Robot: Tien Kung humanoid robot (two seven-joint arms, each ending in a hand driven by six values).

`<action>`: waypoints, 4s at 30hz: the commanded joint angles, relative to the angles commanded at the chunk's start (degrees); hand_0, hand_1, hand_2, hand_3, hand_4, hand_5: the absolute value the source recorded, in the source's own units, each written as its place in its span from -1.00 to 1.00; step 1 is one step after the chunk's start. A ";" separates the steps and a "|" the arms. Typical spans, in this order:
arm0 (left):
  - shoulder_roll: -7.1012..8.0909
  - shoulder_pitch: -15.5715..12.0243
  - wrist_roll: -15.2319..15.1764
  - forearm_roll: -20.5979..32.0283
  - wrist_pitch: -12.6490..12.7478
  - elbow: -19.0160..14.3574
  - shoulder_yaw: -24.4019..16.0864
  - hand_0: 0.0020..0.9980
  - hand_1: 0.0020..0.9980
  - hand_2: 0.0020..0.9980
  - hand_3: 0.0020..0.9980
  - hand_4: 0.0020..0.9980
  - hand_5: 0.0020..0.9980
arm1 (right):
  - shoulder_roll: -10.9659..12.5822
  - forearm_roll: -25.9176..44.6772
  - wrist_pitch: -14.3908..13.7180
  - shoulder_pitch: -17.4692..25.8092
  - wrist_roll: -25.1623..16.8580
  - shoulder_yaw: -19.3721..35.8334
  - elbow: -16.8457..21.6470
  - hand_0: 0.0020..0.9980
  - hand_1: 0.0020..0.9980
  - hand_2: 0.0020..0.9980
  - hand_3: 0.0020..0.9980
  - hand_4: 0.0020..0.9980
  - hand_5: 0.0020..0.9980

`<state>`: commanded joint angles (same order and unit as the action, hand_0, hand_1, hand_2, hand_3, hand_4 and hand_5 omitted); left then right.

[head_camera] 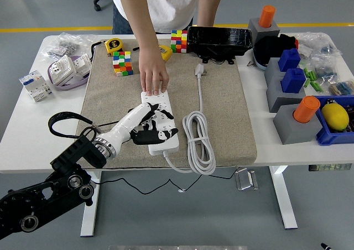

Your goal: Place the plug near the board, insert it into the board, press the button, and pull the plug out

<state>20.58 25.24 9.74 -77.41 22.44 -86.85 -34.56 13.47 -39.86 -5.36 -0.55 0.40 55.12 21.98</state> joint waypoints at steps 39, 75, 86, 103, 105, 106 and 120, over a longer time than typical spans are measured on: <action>0.00 -1.34 2.64 -1.64 -4.06 -0.20 -3.10 -0.45 -0.53 -0.30 0.21 0.59 -0.43 | 1.22 0.27 0.14 -0.66 -0.05 -2.07 -0.27 0.23 0.29 0.32 0.12 0.91 0.00; 0.40 -0.89 22.71 -10.67 -20.96 -2.24 -0.76 -0.86 -0.91 -0.71 0.66 0.55 -1.00 | 0.84 -0.11 0.10 -0.56 -0.07 -0.85 -0.06 0.23 0.29 0.32 0.12 0.91 0.00; 0.31 -0.98 22.83 -10.11 -21.31 -2.56 -0.40 -0.85 -0.91 -0.71 0.65 0.55 -1.00 | 0.75 -0.10 0.08 -0.53 -0.08 -0.68 0.00 0.23 0.29 0.32 0.12 0.91 0.00; 0.45 -1.50 14.48 -4.71 -17.19 -2.70 -2.78 -0.79 -0.94 -0.71 0.36 0.19 -0.99 | 0.63 -0.24 0.05 -0.24 -0.10 -0.30 0.12 0.22 0.29 0.32 0.12 0.91 0.00; 0.37 -1.49 11.05 -2.39 -14.68 -1.76 -3.19 -0.79 -0.94 -0.71 0.36 0.19 -0.99 | 0.61 -0.23 0.07 -0.19 -0.09 -0.30 0.13 0.22 0.29 0.32 0.12 0.91 0.00; 0.34 -1.50 9.58 -2.10 -13.44 -1.28 -3.25 -0.79 -0.94 -0.71 0.36 0.19 -0.99 | 0.59 -0.25 0.06 -0.17 -0.09 -0.26 0.13 0.22 0.29 0.32 0.12 0.91 0.00; -2.10 -0.37 -8.36 1.42 3.70 7.29 -3.98 -0.25 -0.05 0.01 0.00 0.59 -0.51 | 0.32 -0.30 0.04 0.58 -0.08 0.49 0.08 0.23 0.29 0.32 0.12 0.91 -0.01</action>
<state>18.48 24.87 1.38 -75.99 26.15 -79.57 -38.54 13.79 -40.16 -5.31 0.04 0.32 55.61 22.06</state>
